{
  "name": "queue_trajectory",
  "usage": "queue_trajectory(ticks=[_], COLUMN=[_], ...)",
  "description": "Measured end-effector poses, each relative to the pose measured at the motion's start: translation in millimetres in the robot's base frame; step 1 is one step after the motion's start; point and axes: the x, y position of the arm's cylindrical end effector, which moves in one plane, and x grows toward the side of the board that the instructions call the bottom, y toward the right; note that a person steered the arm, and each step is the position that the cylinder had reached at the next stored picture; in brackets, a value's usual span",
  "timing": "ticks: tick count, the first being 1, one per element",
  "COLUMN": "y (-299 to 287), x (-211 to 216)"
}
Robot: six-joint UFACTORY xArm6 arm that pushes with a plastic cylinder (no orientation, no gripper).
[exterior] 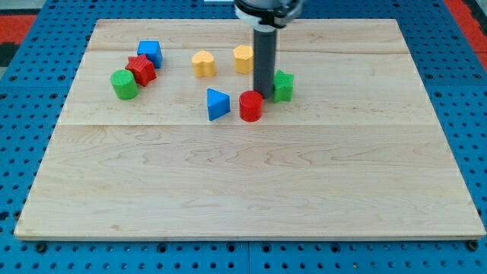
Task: Push red circle into the red star
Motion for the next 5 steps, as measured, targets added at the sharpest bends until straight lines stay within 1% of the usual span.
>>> queue_trajectory(ticks=[1, 2, 3, 4, 5], y=[34.3, 35.9, -3.4, -82.2, -77.6], x=[22.7, 40.3, 16.6, -22.4, -24.1])
